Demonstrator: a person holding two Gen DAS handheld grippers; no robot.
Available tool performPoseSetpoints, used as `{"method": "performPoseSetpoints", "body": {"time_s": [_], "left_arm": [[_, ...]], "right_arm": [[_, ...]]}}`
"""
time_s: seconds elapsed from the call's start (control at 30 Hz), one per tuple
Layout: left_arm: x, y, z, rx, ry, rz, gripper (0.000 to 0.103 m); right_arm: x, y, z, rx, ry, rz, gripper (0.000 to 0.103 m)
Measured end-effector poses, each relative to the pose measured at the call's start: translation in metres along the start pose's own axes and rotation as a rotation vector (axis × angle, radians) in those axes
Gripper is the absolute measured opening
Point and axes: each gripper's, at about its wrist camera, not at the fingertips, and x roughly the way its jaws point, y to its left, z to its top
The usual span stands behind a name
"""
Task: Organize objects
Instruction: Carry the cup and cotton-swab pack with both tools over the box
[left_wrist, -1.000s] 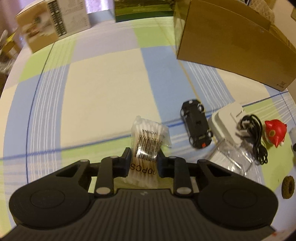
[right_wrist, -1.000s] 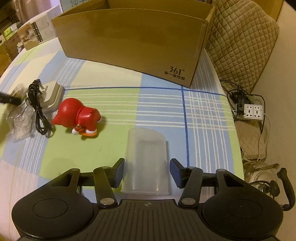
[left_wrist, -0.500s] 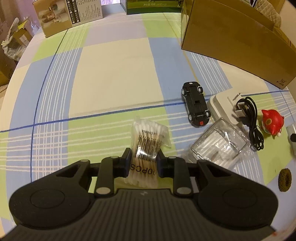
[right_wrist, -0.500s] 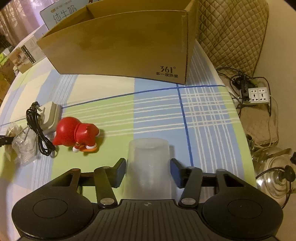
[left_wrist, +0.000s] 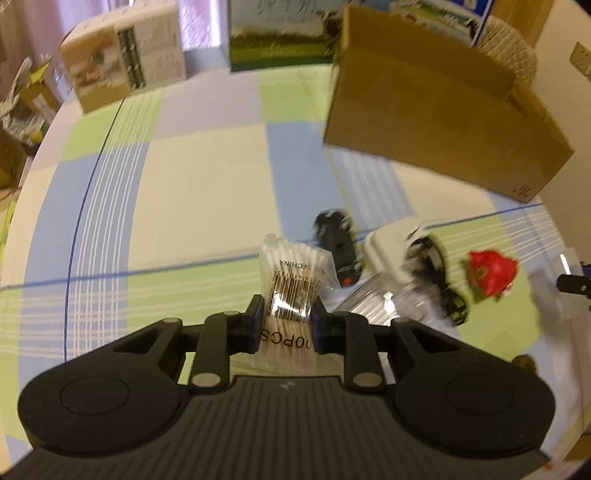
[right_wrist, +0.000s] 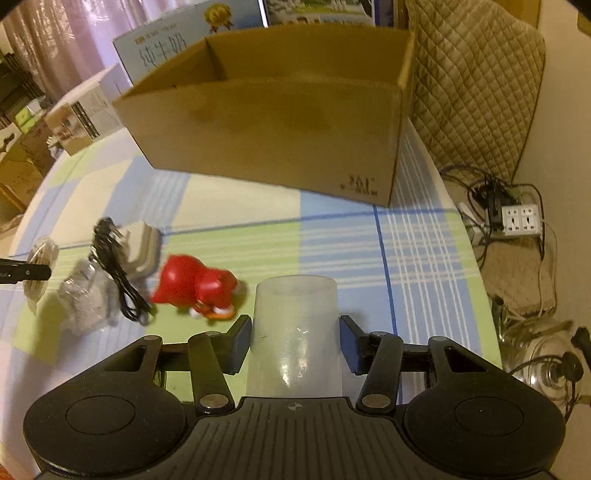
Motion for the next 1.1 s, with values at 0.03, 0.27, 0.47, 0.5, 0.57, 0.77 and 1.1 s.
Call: {"method": "performPoseSetpoints", "body": {"time_s": [0.03, 0.27, 0.47, 0.5, 0.57, 0.77, 1.1], "left_arm": [[-0.004, -0.004, 0.004, 0.006, -0.012, -0.007, 0.021], [-0.022, -0.029, 0.034, 0.056, -0.074, -0.052, 0.021], [-0.025, -0.051, 0.061, 0.099, -0.116, -0.082, 0.021], [-0.025, -0.055, 0.066, 0.105, -0.122, -0.087, 0.021], [-0.025, -0.062, 0.075, 0.116, -0.132, -0.097, 0.021], [-0.020, -0.085, 0.111, 0.151, -0.170, -0.125, 0.021], [-0.003, -0.122, 0.176, 0.216, -0.219, -0.129, 0.021]], "right_arm": [[-0.002, 0.002, 0.002, -0.005, -0.006, 0.004, 0.048], [-0.020, 0.019, 0.023, -0.047, -0.059, 0.036, 0.048], [-0.032, 0.026, 0.046, -0.069, -0.112, 0.056, 0.048], [-0.034, 0.026, 0.050, -0.070, -0.120, 0.056, 0.048], [-0.035, 0.025, 0.059, -0.074, -0.136, 0.054, 0.048], [-0.040, 0.023, 0.089, -0.075, -0.192, 0.046, 0.048], [-0.032, 0.019, 0.149, -0.075, -0.270, 0.038, 0.048]]}}
